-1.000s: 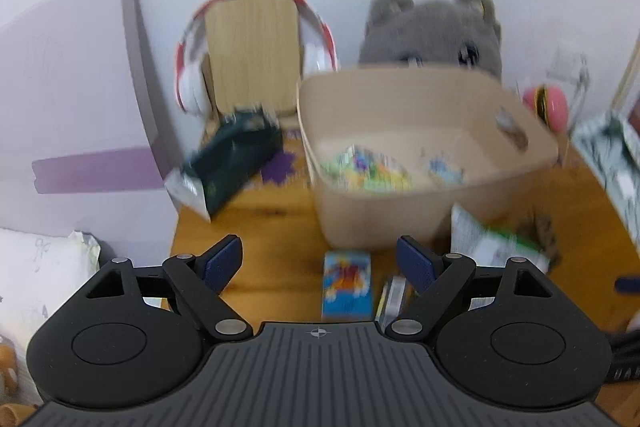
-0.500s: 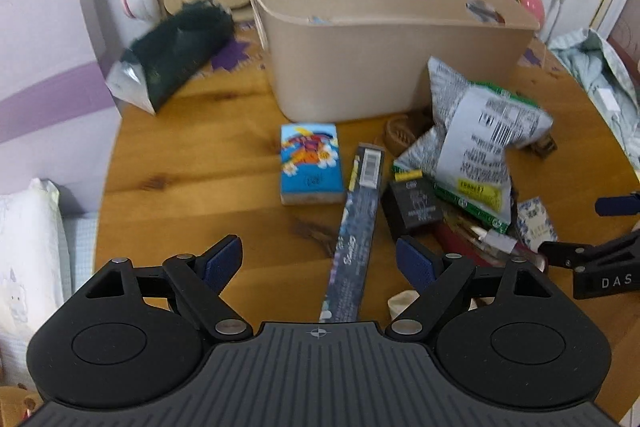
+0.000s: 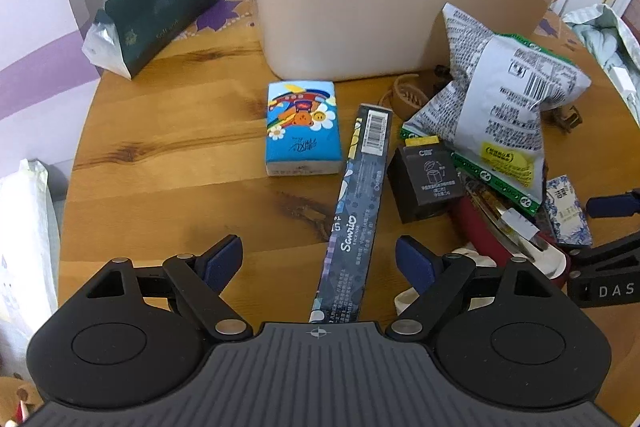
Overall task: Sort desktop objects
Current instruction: 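Grasp the dark toothpaste box with the left tool while the right grasps the blue tea box, then carry the toothpaste box and tea box over the basket with both tools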
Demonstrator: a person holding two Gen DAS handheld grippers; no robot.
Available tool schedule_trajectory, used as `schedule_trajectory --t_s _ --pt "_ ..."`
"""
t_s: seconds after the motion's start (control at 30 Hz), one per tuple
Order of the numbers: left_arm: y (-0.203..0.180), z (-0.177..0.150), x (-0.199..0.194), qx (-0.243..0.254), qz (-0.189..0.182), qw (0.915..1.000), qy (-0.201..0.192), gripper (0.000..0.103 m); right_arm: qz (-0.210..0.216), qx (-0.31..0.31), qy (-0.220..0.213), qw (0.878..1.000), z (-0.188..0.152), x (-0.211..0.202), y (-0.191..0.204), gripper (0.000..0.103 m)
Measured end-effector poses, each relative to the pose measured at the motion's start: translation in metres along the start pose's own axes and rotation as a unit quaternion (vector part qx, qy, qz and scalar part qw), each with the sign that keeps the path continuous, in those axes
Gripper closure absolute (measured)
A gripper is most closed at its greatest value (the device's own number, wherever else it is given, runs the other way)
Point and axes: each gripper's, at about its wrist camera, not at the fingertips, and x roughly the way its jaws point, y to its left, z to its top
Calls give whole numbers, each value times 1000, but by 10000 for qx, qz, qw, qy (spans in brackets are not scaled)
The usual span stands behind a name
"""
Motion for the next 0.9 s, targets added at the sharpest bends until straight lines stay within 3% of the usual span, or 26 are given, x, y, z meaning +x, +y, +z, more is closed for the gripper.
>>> schedule_trajectory --t_s 0.1,0.27,0.33,0.43,0.5,0.6,0.9 --pt "2 -2 6 -99 -26 9999 99 17 -3 24 6 10000 0 2 2 11" --pt "-5 -5 7 170 116 9998 27 19 10 15 -36 10000 0 2 1 13" --pt "-7 -5 7 208 99 9997 15 23 43 -8 -55 10000 0 1 1 19" --pt "-9 -2 4 221 89 9997 9 41 102 -44 -94 9999 0 -2 3 31" --pt "-13 -1 2 341 32 9994 -10 64 118 -81 -119 9998 1 -5 5 44" --pt "-21 0 2 523 -10 9986 26 80 137 -105 -143 9997 1 -8 6 60" --pt "-19 -7 -8 590 -14 9983 -32 80 218 162 -136 9995 -4 -13 -6 60"
